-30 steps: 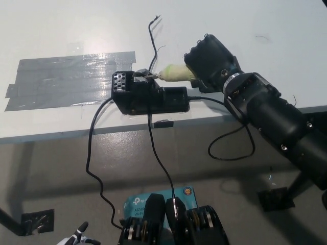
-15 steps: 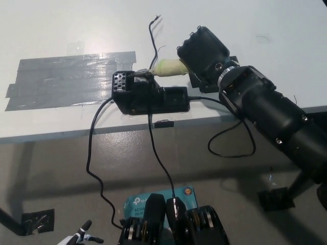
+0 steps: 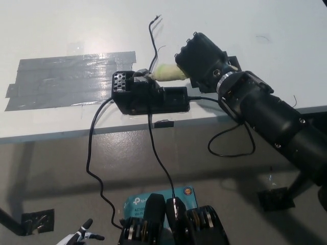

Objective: The robot uses its right hand to grab and lift the soldering gun kept on the middle of the table and puts it in its base

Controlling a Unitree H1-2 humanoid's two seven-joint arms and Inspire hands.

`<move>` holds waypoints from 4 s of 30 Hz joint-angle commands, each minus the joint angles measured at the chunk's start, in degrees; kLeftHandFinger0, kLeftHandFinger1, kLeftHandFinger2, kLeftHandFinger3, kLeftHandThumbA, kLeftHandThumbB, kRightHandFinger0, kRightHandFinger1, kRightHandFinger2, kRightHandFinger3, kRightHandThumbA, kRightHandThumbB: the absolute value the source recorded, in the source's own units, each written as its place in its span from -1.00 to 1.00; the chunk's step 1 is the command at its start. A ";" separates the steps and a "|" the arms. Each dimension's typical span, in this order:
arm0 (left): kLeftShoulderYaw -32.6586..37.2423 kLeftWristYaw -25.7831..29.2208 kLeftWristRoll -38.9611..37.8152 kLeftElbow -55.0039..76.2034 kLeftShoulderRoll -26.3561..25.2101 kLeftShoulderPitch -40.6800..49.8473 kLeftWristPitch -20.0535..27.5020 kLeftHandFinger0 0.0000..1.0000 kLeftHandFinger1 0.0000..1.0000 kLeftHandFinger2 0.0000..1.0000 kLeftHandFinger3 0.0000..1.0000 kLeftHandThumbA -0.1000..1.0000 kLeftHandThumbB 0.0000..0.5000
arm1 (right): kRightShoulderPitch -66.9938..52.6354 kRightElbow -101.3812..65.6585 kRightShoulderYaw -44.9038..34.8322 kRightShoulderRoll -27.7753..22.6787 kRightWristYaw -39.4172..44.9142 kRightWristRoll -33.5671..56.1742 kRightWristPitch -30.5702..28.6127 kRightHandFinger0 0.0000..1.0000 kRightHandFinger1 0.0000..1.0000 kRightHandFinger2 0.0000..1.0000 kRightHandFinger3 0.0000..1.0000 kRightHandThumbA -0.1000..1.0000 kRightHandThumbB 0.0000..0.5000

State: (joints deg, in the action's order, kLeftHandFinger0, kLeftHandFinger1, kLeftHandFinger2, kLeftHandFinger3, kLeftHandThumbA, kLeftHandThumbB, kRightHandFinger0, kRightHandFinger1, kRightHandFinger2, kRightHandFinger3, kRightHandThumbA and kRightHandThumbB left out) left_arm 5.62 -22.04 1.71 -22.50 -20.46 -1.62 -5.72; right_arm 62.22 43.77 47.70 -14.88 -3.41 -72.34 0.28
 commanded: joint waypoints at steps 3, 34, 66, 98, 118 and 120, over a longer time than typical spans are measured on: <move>0.09 -0.76 -0.51 1.04 -0.69 -1.01 -0.19 -1.00 -0.92 -0.32 0.36 1.00 1.00 | 2.00 -0.32 -0.51 -1.25 -1.34 0.53 -1.69 -1.00 -1.00 -0.40 -0.63 -0.58 -0.96; 0.85 -0.15 0.47 3.37 -1.00 -0.60 -2.21 -1.00 -0.95 -0.34 0.38 1.00 1.00 | 7.07 -0.77 -2.70 -1.99 -1.99 0.94 -2.34 -1.00 -1.00 -0.53 -0.86 -0.88 -0.80; 0.74 -0.87 -0.20 2.55 -1.60 -0.72 -1.48 -1.00 -0.87 -0.27 0.40 1.00 1.00 | 0.97 -2.76 -1.45 -5.88 -4.68 -0.56 -3.77 -1.00 -1.00 -0.41 -0.66 -1.00 -0.31; 0.86 -0.87 -0.17 2.30 -1.68 0.13 -0.82 -1.00 -0.85 -0.30 0.34 1.00 1.00 | -0.10 -4.58 -5.13 -6.79 -8.75 0.58 -5.28 -1.00 -1.00 -0.89 -0.49 -1.00 -0.67; 0.98 -1.11 -0.24 1.19 -1.55 -0.83 -0.36 -1.00 -0.94 -0.36 0.29 1.00 1.00 | -2.15 -6.12 -4.60 -6.35 -5.12 0.08 -4.82 -1.00 -1.00 -0.44 -0.05 -1.00 -0.21; 0.89 -1.15 -0.43 1.60 -1.47 -0.64 -0.83 -1.00 -0.93 -0.36 0.30 1.00 1.00 | -1.85 -6.22 -4.26 -6.10 -4.15 -0.56 -4.28 -1.00 -1.00 -0.40 -0.23 -1.00 -0.27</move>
State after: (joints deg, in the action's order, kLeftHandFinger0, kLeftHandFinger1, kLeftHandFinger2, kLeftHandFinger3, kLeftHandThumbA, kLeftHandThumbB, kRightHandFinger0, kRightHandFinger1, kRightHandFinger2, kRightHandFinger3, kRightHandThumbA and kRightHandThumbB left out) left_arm 6.59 -22.32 1.75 -21.89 -20.96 -1.95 -7.05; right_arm 57.76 39.05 43.95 -20.45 -9.33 -73.06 -4.33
